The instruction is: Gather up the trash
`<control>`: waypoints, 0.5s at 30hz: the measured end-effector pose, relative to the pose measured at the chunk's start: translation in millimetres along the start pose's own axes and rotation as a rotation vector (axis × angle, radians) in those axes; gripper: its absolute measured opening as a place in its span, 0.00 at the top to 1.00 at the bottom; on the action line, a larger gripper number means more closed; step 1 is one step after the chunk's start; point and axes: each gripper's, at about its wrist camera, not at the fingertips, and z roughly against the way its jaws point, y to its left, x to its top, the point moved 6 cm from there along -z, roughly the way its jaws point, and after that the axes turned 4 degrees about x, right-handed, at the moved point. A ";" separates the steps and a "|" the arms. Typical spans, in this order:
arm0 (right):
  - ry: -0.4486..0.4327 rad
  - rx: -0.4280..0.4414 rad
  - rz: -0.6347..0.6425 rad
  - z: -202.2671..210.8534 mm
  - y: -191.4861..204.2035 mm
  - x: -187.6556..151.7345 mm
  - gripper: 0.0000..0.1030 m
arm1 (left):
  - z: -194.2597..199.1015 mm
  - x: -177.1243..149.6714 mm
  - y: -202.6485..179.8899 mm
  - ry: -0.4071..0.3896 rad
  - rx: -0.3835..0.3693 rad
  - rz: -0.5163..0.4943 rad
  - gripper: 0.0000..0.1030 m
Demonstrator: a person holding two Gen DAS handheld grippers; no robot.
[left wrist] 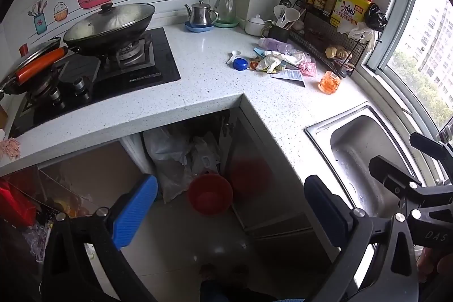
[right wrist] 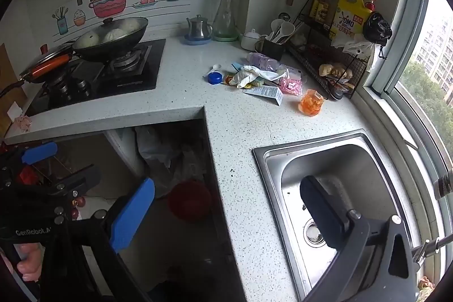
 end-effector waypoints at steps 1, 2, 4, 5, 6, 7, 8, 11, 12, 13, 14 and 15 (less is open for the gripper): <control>0.003 0.000 0.001 0.0 0.9 -1.2 0.00 | 0.7 0.3 0.0 -0.003 -0.001 0.000 0.00; 0.004 0.002 0.003 0.4 1.4 -2.0 0.00 | 1.4 0.7 0.1 -0.006 0.001 0.001 0.00; 0.006 -0.003 0.004 1.5 1.6 -3.0 0.00 | 2.7 1.2 -1.5 -0.006 -0.006 -0.002 0.00; 0.008 -0.001 0.001 1.8 1.3 -3.7 0.00 | 2.8 1.5 1.2 -0.007 -0.011 -0.004 0.00; 0.009 0.000 -0.003 2.4 1.6 -4.9 0.00 | 3.4 1.3 0.0 -0.008 -0.014 -0.007 0.00; 0.011 0.001 -0.005 2.6 0.4 -4.2 0.00 | 3.6 0.7 -0.6 -0.007 -0.016 -0.008 0.00; 0.010 -0.002 -0.006 3.6 0.4 -4.2 0.00 | 2.9 0.2 -1.2 -0.004 -0.016 -0.009 0.00; 0.015 -0.005 -0.013 3.5 0.3 -2.2 0.00 | 2.8 -0.6 -1.4 0.001 -0.021 -0.008 0.00; 0.014 -0.005 -0.013 3.9 0.8 -2.5 0.00 | 3.2 -0.5 -1.6 0.001 -0.025 -0.009 0.00; 0.015 -0.008 -0.013 3.9 0.3 -1.9 0.00 | 3.6 -0.6 -1.2 0.001 -0.024 -0.008 0.00; 0.017 -0.009 -0.013 4.2 0.9 -1.9 0.00 | 3.8 -0.1 0.2 0.002 -0.026 -0.008 0.00; 0.018 -0.008 -0.013 4.5 1.4 -2.2 0.00 | 3.7 -0.6 0.1 0.003 -0.029 -0.006 0.00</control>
